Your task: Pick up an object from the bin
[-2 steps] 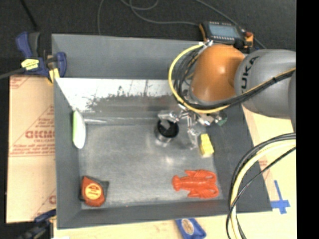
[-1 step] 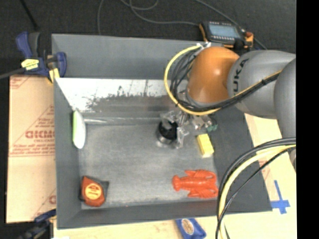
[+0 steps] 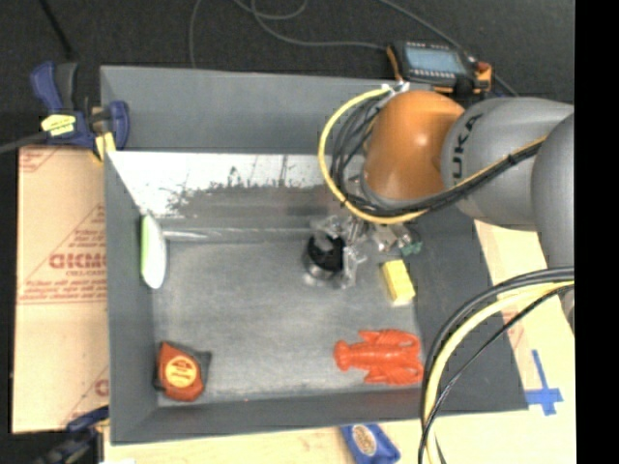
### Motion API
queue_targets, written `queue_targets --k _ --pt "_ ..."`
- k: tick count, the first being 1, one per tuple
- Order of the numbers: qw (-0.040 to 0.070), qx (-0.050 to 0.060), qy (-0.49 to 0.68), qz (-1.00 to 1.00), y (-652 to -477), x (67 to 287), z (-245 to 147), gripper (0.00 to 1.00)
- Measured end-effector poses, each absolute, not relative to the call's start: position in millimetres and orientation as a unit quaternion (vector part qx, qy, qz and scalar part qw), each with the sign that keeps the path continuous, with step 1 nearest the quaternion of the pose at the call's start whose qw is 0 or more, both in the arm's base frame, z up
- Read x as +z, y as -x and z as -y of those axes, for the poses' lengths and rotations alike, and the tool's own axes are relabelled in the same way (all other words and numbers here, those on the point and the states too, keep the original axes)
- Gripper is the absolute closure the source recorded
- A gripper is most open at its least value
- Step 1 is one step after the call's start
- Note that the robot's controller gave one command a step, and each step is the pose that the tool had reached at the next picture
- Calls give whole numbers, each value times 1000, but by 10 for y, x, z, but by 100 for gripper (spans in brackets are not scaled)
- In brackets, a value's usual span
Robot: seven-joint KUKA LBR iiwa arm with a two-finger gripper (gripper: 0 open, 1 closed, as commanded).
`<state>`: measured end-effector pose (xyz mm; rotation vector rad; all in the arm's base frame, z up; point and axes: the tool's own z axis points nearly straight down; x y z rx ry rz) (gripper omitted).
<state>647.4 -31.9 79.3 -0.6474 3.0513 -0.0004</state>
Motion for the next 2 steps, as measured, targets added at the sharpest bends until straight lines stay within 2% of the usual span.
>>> queue_targets --k 1,2 --pt "2 0 212 -977 -6446 1141 517 100" --pt "2 0 227 -974 -6190 1661 723 100"
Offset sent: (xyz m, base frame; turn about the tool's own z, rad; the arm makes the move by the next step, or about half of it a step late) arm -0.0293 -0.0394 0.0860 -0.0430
